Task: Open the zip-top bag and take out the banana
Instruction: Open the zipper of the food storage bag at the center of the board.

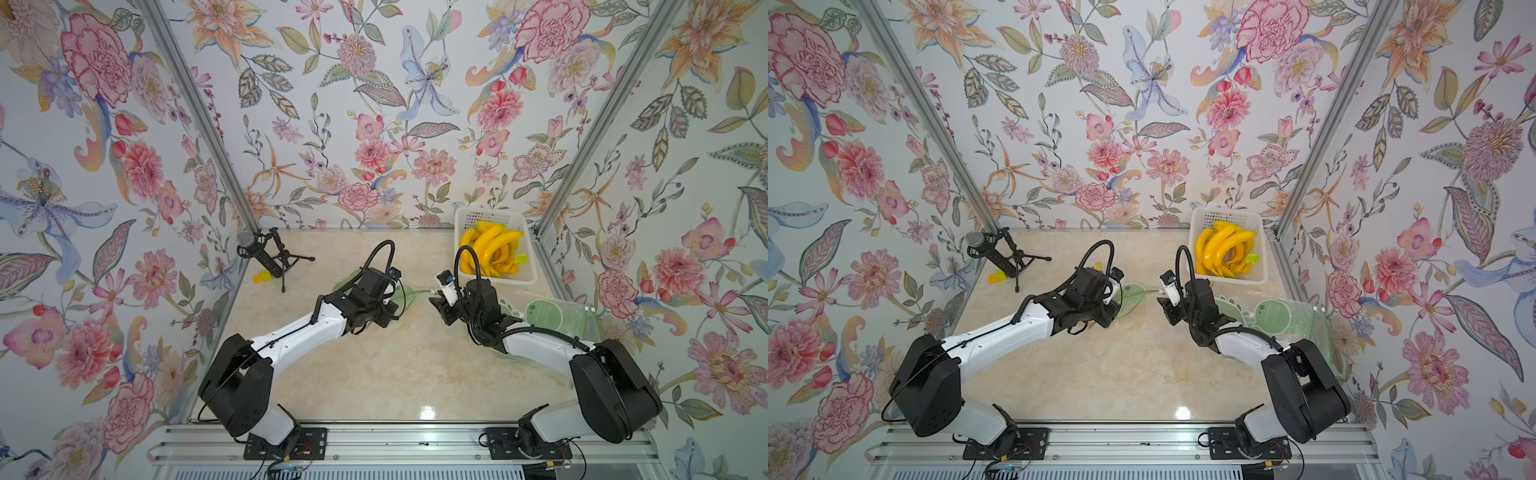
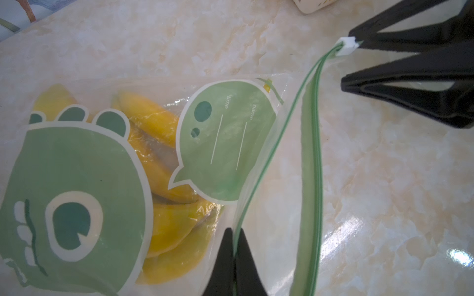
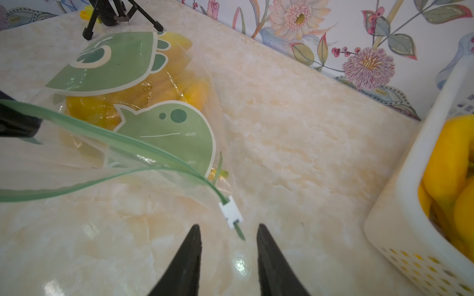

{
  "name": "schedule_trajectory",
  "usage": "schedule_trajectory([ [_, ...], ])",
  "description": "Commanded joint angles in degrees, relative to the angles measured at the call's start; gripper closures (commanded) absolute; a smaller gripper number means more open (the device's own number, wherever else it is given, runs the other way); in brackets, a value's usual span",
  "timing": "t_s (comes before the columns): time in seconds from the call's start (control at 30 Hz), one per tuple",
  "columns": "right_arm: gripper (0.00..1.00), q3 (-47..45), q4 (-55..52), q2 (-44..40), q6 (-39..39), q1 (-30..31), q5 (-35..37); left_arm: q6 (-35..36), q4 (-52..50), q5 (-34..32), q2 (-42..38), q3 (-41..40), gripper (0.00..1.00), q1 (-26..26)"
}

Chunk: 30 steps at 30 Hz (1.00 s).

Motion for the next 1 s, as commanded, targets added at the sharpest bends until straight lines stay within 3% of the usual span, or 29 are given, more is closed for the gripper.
schedule_trajectory([
  [0.0,0.56,0.15,-2.61,-4.79,1.6,0.51,-4.71,-7.07,9.48,-0.38,-3.54,-2.33,1.0,-0.83],
  [0.13,0.5,-1.44,-1.91,-9.46,9.1,1.99,-5.94,-10.14,14.5,-1.53,-3.93,-2.92,1.0,-2.29],
  [0.33,0.3,-3.84,6.88,-7.07,31.45,4.23,-3.28,-10.53,15.29,-1.85,-0.2,-0.76,1.0,-4.54],
  [0.47,0.3,-2.62,6.68,-2.91,39.74,4.6,1.9,-11.63,16.02,-2.08,0.67,-0.7,1.0,-5.36],
  [0.7,0.49,0.45,7.46,5.69,46.28,3.96,-2.39,-12.74,16.74,-3.29,1.12,-1.39,1.0,-6.18],
  [0.87,0.7,-1.88,4.31,7.46,46.89,3.94,4.46,-11.93,14.07,-4.63,4.1,1.01,1.0,-6.2],
  [0.97,0.74,-2.03,-1.5,8.21,46.32,4.05,7.85,-12.0,14.29,-8.02,3.63,0.53,1.0,-6.14],
])
